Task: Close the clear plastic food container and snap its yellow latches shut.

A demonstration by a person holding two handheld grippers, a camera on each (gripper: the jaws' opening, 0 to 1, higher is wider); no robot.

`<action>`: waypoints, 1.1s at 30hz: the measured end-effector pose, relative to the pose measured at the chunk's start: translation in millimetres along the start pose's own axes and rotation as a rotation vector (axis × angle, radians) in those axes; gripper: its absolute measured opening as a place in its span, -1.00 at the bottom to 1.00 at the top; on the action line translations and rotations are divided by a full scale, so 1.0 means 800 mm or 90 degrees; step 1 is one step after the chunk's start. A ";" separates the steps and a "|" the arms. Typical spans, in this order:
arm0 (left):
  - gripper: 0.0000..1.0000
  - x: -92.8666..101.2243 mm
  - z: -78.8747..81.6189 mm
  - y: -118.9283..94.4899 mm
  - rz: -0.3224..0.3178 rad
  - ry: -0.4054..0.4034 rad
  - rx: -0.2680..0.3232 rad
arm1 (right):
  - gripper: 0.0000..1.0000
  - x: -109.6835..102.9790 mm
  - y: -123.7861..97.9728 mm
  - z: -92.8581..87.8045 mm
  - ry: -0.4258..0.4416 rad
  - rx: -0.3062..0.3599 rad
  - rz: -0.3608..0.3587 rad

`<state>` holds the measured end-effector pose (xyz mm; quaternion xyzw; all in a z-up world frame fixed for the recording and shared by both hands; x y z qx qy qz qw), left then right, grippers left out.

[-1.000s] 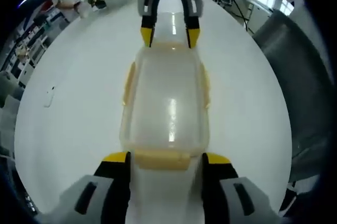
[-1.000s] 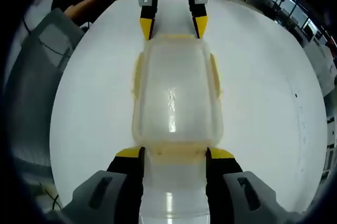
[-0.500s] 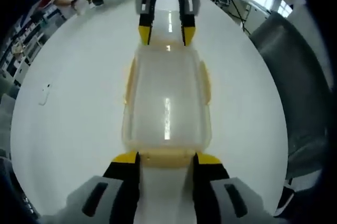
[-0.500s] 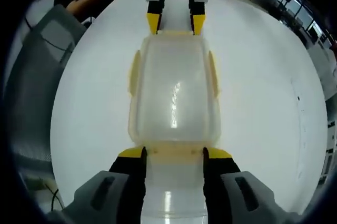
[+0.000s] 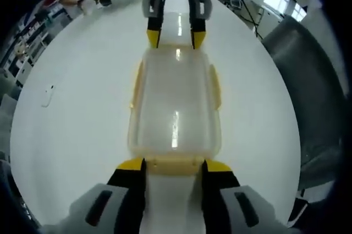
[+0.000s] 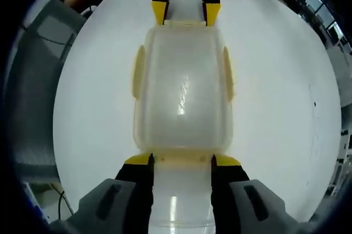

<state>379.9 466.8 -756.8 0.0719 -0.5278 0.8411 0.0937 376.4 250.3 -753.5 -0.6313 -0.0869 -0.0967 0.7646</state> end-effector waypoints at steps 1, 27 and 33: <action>-0.31 0.001 0.000 0.000 0.001 -0.002 0.001 | -0.27 0.000 0.000 -0.001 0.000 0.001 0.001; -0.32 0.000 -0.001 -0.004 -0.005 -0.002 -0.002 | -0.27 -0.002 -0.002 -0.007 0.011 0.017 -0.004; -0.33 0.006 -0.004 -0.005 -0.010 0.002 -0.008 | -0.27 -0.013 -0.005 0.001 0.000 0.025 -0.015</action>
Point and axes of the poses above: the point that each gripper's makers call its tool centre point, and the gripper's own axes: y roughly forward along the fingers, x roughly to its right, z roughly out of its top, the point moved 10 cm from there along -y, roughly backward along the fingers, and after that the axes turned 15 degrees about -z, right-handed, at the moved point
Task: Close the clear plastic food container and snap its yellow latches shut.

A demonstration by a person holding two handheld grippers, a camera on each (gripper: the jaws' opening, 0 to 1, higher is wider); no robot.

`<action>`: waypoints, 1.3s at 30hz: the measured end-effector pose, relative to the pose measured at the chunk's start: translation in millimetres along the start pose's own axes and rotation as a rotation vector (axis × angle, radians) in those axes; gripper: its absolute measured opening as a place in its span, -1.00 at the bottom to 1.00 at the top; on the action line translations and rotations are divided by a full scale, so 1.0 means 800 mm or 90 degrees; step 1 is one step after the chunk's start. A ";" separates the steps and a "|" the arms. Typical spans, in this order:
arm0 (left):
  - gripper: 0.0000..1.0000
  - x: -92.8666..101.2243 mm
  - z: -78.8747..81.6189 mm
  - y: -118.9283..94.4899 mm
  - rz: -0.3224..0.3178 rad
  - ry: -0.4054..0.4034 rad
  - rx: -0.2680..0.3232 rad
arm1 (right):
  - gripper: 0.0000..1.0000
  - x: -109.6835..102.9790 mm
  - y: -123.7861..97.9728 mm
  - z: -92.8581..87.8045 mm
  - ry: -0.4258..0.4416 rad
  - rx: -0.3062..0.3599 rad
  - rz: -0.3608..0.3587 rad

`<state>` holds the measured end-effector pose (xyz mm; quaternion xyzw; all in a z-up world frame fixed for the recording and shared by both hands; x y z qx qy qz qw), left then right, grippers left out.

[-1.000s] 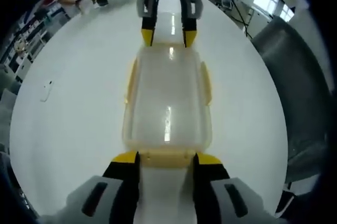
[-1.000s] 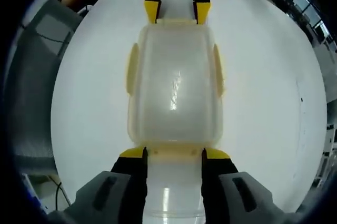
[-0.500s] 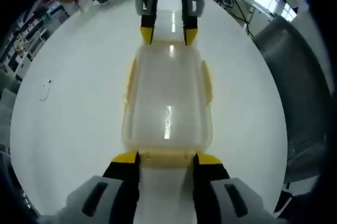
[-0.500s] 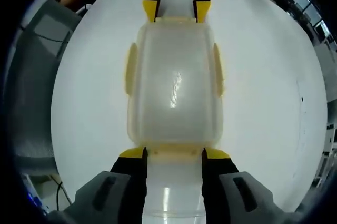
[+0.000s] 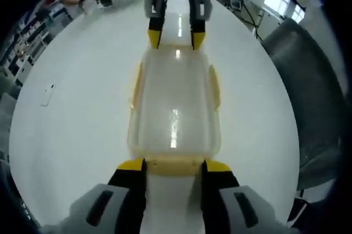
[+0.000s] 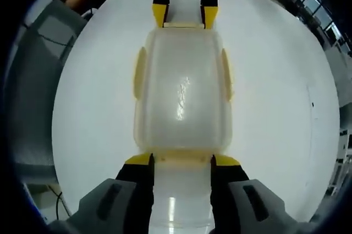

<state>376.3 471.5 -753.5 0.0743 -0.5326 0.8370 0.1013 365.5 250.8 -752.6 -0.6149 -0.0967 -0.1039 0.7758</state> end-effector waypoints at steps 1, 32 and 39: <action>-0.33 0.001 -0.003 -0.002 0.000 0.000 -0.014 | -0.27 -0.001 -0.002 0.004 0.006 0.004 0.005; -0.33 0.108 0.088 -0.102 0.073 -0.011 -0.018 | -0.28 -0.016 -0.155 -0.013 0.002 0.121 -0.045; -0.33 0.108 0.119 -0.095 0.082 -0.006 -0.007 | -0.28 -0.013 -0.177 -0.042 -0.004 0.114 -0.059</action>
Point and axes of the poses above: the point that each gripper's makers call its tool centre point, and the gripper's own axes: y roughly forward along the fingers, x roughly to its right, z roughly out of its top, the point moved 10 cm from there along -y, roughly backward along the fingers, and after that the axes turned 15 degrees about -z, right-handed, at the moved point
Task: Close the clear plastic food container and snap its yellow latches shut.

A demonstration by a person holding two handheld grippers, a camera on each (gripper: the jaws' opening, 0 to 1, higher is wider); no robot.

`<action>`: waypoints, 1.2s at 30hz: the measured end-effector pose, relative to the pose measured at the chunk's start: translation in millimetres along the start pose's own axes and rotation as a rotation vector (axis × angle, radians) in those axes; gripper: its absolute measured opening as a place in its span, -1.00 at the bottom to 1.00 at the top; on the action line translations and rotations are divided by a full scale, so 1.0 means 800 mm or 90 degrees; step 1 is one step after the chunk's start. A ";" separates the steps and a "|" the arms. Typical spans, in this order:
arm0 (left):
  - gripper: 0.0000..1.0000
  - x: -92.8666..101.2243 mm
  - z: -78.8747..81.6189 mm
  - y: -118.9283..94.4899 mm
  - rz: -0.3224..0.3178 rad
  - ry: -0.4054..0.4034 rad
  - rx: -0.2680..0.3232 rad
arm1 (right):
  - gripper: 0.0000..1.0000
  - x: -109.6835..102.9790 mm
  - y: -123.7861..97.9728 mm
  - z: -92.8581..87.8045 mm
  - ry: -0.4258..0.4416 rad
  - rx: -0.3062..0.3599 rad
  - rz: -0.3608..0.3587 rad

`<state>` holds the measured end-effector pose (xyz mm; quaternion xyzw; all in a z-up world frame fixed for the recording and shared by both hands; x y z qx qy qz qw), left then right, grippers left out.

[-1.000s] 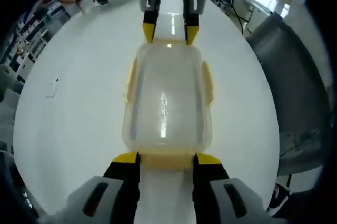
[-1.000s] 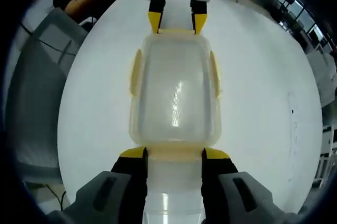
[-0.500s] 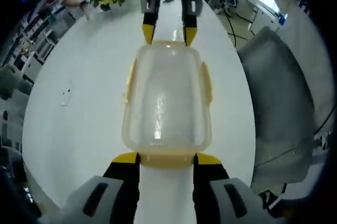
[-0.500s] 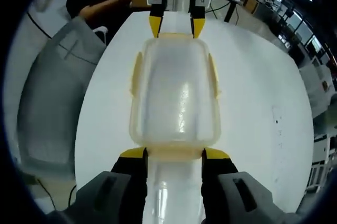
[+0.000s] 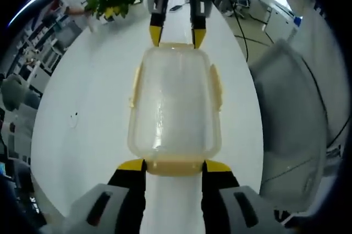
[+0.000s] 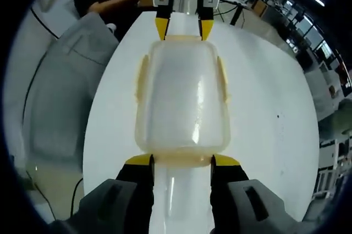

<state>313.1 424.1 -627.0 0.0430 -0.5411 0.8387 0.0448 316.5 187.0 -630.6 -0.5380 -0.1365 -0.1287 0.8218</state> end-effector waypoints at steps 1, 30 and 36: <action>-0.33 0.000 0.005 0.001 0.002 0.001 0.001 | -0.28 0.001 -0.003 -0.003 0.000 -0.001 -0.002; -0.32 -0.045 0.152 0.076 0.000 0.055 0.018 | -0.28 0.028 -0.064 -0.155 0.024 -0.051 -0.032; -0.32 -0.052 0.169 0.103 -0.006 0.052 0.021 | -0.28 0.031 -0.062 -0.180 0.020 -0.064 -0.026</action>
Point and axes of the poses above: the point that each gripper's makers call its tool centre point, and the gripper's own axes: y roughly forward along the fingers, x roughly to its right, z roughly out of its top, the point moved 10 cm from there along -y, roughly backward along the fingers, and after that the axes turned 15 degrees about -z, right-handed, at the moved point
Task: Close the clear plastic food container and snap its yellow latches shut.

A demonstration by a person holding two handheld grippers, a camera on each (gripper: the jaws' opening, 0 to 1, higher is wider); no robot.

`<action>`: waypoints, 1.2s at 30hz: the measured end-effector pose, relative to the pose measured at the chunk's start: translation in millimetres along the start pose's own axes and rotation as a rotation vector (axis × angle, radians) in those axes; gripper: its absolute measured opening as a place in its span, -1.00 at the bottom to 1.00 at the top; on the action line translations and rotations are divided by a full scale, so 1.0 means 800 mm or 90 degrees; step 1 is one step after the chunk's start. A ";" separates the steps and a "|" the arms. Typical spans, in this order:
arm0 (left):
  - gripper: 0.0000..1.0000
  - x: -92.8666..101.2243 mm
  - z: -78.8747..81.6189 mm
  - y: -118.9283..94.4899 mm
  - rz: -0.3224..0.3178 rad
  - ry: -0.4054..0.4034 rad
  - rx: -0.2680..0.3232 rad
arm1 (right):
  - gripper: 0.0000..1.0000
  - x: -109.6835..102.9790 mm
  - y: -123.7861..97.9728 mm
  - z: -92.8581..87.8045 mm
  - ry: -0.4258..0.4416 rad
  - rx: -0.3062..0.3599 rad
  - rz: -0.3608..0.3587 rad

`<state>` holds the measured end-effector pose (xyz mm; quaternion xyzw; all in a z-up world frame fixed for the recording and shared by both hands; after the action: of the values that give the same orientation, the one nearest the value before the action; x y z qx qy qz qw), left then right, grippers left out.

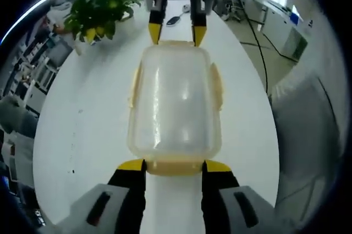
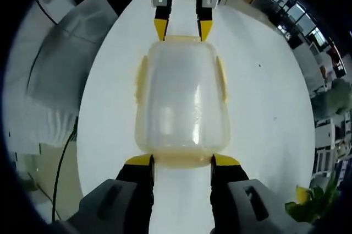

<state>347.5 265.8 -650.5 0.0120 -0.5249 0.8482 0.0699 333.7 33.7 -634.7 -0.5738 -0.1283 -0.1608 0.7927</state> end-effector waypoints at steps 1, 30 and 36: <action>-0.32 -0.002 0.003 0.005 -0.002 -0.003 0.002 | -0.28 0.000 0.002 -0.005 -0.001 -0.003 0.001; -0.32 -0.032 0.011 0.058 -0.047 -0.032 -0.056 | -0.27 0.001 0.063 -0.053 0.028 0.017 0.065; -0.32 -0.033 0.012 0.060 -0.050 -0.034 -0.055 | -0.27 0.000 0.065 -0.056 0.032 0.018 0.070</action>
<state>366.7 233.5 -691.4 0.0519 -0.5619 0.8207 0.0896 355.8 5.8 -693.8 -0.5645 -0.0792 -0.1295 0.8114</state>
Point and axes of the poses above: the point that each gripper's makers call its tool centre point, and the gripper's own axes: y roughly forward along the fingers, x roughly to its right, z roughly out of its top, the point moved 10 cm from there along -y, roughly backward along the fingers, and after that the axes turned 15 degrees about -z, right-handed, at the moved point
